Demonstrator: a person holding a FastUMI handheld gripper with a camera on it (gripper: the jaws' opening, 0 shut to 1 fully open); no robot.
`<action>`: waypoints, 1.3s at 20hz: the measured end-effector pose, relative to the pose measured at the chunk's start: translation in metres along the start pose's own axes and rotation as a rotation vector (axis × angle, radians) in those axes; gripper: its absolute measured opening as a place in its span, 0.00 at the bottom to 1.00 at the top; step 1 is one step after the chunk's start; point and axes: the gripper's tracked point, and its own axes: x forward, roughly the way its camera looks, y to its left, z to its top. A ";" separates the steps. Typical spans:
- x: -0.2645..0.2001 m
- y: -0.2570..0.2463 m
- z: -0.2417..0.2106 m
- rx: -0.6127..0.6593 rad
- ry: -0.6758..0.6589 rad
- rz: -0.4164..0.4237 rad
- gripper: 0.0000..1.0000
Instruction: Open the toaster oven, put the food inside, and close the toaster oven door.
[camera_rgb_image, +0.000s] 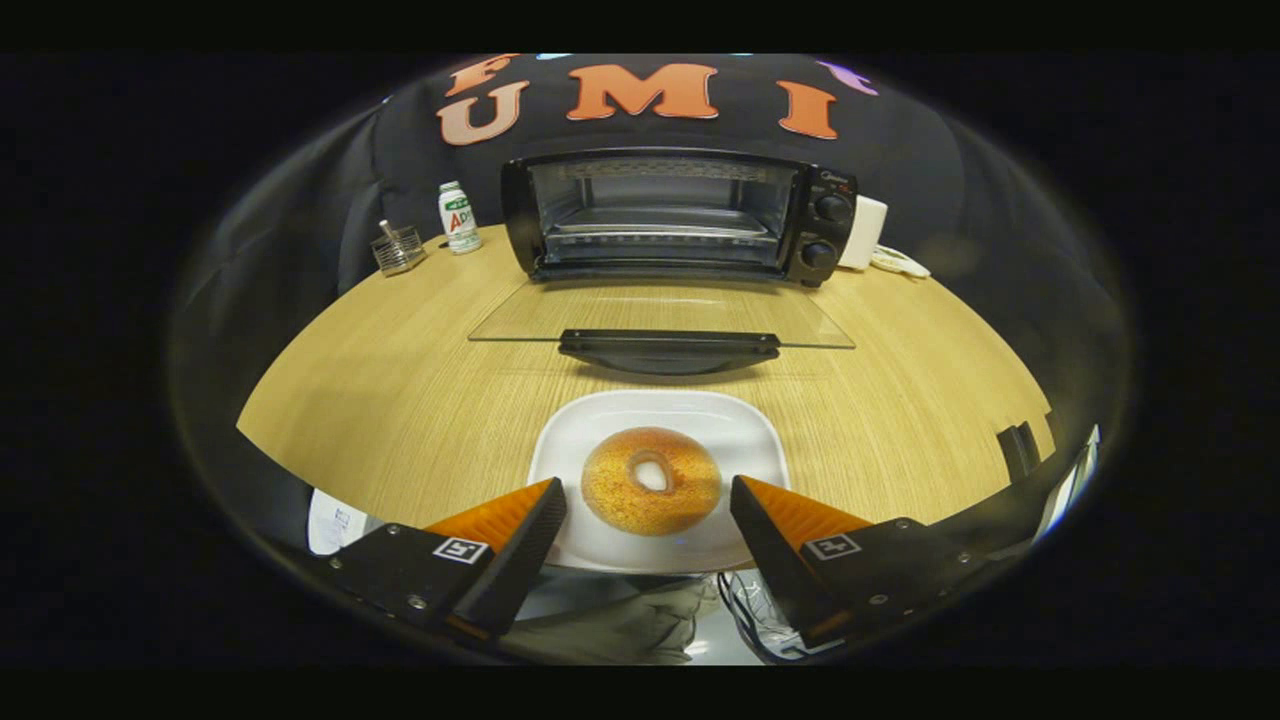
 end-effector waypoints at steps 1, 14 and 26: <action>0.000 0.000 -0.001 -0.006 0.002 -0.001 0.98; -0.029 -0.013 0.046 0.030 -0.074 0.013 0.62; -0.012 0.009 0.134 0.165 -0.160 0.148 0.62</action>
